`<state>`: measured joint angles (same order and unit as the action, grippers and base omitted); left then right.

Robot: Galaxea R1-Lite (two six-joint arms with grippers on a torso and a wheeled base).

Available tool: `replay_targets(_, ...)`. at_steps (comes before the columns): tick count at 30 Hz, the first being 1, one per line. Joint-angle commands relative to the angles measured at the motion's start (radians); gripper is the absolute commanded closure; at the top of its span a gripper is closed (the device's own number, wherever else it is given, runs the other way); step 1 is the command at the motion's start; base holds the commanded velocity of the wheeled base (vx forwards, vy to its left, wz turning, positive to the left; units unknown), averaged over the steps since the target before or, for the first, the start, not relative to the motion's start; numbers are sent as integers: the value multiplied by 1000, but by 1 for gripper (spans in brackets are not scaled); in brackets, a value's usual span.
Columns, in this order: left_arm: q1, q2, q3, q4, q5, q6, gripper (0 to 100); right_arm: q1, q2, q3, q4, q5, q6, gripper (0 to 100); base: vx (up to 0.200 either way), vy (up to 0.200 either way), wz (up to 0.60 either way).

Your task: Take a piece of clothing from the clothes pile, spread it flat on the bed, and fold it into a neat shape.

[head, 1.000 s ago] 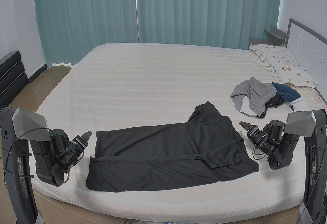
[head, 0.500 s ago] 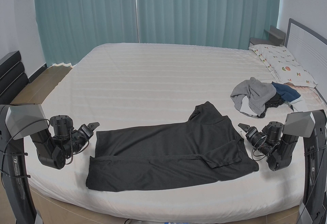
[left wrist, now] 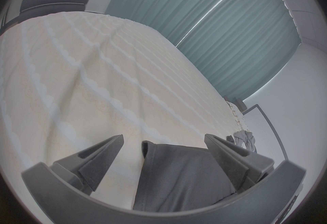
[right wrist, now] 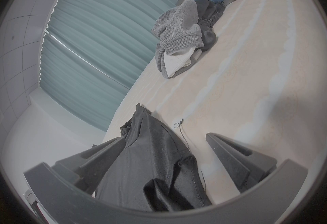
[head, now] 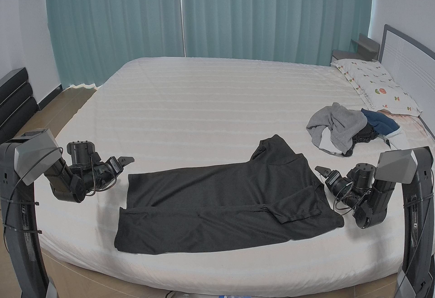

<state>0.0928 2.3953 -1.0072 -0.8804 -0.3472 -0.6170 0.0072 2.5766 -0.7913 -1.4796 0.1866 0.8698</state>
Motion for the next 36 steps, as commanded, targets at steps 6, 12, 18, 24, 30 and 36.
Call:
replay_targets(6,-2,68,1,-84,-41,-21,0,2,4,6,-5,1,0,0,0,0,0)
replay_targets(12,-28,100,12,-164,-39,-20,0,2,5,7,-8,1,0,0,0,0,0)
replay_targets(18,-34,119,9,-172,-38,-15,0,2,5,7,-8,1,0,0,0,0,0)
replay_targets(24,-39,122,10,-172,-36,-13,0,2,5,6,-8,1,0,0,0,0,0)
replay_targets(30,-41,120,12,-173,-29,-13,100,2,5,1,-8,1,0,0,0,0,0)
replay_targets(36,-41,119,65,-239,7,-9,100,10,-12,-28,4,2,-8,0,0,0,0)
